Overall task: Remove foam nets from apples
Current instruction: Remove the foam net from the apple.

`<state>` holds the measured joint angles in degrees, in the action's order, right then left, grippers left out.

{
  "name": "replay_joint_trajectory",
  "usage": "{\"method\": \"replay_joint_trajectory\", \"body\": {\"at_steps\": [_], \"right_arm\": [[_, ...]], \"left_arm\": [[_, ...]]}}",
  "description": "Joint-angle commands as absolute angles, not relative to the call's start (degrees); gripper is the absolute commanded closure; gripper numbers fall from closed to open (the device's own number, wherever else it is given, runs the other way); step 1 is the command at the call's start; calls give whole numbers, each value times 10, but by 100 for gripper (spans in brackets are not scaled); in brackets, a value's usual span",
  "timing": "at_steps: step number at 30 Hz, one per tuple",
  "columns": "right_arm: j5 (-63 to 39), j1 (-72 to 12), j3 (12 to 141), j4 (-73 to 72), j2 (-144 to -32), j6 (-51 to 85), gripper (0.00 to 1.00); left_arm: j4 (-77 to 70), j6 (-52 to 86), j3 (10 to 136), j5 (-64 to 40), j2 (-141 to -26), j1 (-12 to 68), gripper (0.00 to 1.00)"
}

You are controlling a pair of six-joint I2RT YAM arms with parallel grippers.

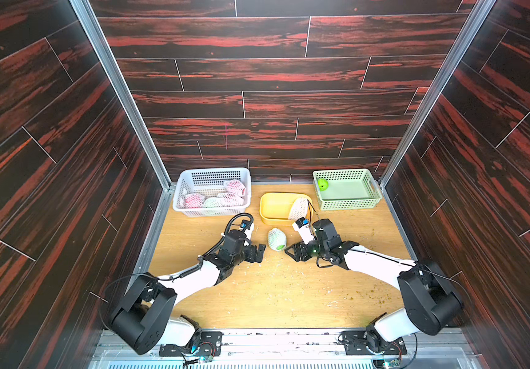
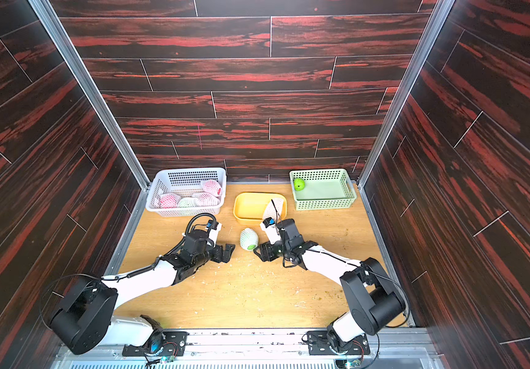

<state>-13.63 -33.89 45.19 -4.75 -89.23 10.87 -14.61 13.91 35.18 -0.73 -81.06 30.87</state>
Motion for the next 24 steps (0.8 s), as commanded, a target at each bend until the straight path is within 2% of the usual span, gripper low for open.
{"method": "replay_joint_trajectory", "body": {"at_steps": [1,8,17,24], "right_arm": [[-128,-348,446,-121,-922,126,24],[-98,-357,433,-212,-960,121,23],[-152,-358,447,-250,-1006,86,24],[-128,-358,487,-248,-1046,96,29]], "left_arm": [[-159,142,369,-12,-811,310,0],[-156,140,363,0,-805,310,0],[-161,141,348,9,-794,310,0],[-160,139,345,12,-792,310,0]]}}
